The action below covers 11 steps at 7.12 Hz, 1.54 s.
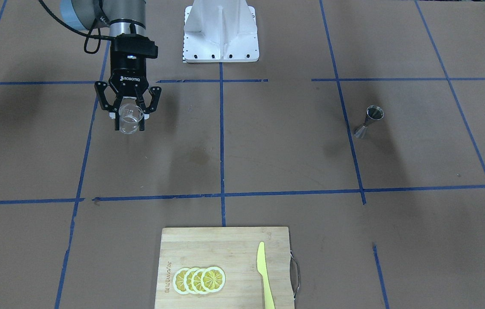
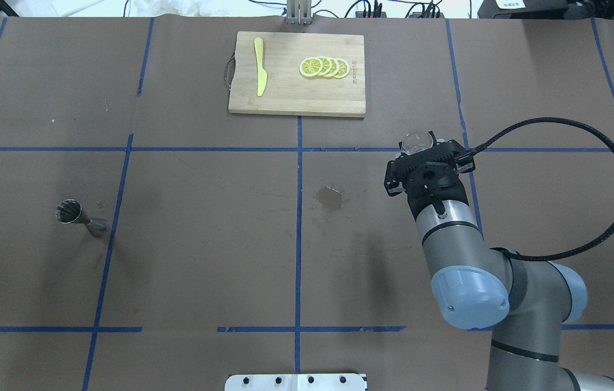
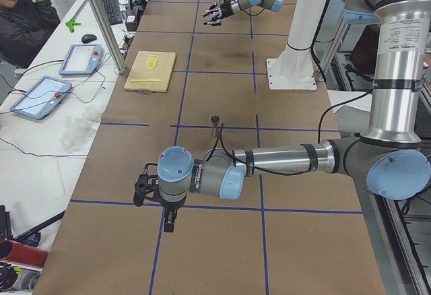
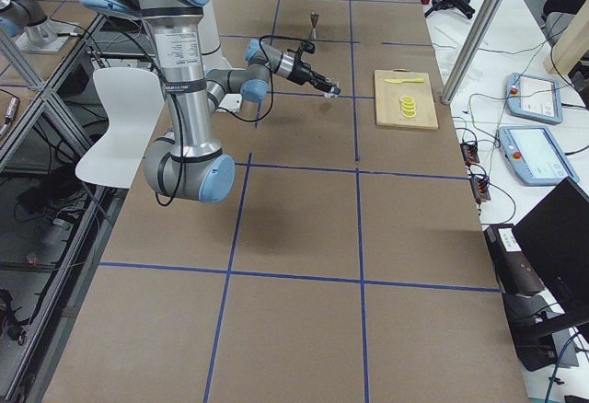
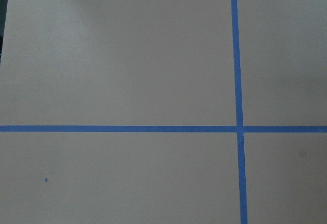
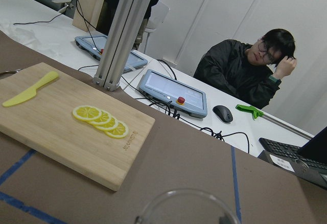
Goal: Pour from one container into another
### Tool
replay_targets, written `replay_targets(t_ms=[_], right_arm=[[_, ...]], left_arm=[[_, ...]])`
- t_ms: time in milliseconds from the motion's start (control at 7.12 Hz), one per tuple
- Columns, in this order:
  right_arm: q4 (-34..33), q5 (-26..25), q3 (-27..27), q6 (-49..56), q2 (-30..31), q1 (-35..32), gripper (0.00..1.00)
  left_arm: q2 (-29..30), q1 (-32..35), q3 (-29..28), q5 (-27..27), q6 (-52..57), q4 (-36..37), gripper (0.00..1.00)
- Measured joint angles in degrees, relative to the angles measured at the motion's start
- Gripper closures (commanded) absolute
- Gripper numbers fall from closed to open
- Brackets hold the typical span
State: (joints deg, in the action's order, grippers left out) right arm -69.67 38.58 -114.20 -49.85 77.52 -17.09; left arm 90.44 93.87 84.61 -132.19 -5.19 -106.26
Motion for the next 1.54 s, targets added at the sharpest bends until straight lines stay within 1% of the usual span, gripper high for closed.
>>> replay_targets(t_ms=[140,281,421,561,702,842,982,1263,1544], right_arm=[[4.74,0.00,0.88,-3.22,3.84,0.06,1.00],[13.36,0.00,3.33,-4.89,8.09,0.09,1.00],[23.12,-0.02,7.36,-5.67,11.40,0.10,1.00],[31.13,-0.04,11.91,-6.52,12.90,0.12,1.00],[36.23,-0.02,15.71,-8.66,13.45,0.15,1.00],[38.58,0.06,18.34,-11.94,13.78,0.18,1.00],[39.52,0.28,20.16,-14.50,14.31,0.20,1.00],[39.91,0.72,21.43,-16.31,15.32,0.25,1.00],[39.99,0.82,21.56,-17.18,15.51,0.63,1.00]], left_arm=[[0.00,0.00,0.02,0.00,0.02,-0.02,0.00],[0.00,0.00,0.05,0.00,0.06,-0.06,0.00],[0.00,0.00,0.09,0.00,0.08,-0.08,0.00],[0.02,0.00,0.10,0.00,0.09,-0.08,0.00],[0.06,0.00,0.11,0.00,0.09,-0.11,0.00],[0.07,-0.03,0.12,0.00,0.09,-0.14,0.00],[0.11,-0.06,0.12,0.00,0.09,-0.16,0.00],[0.20,-0.09,0.12,0.00,0.09,-0.18,0.00],[0.31,-0.09,0.12,0.00,0.09,-0.20,0.00]])
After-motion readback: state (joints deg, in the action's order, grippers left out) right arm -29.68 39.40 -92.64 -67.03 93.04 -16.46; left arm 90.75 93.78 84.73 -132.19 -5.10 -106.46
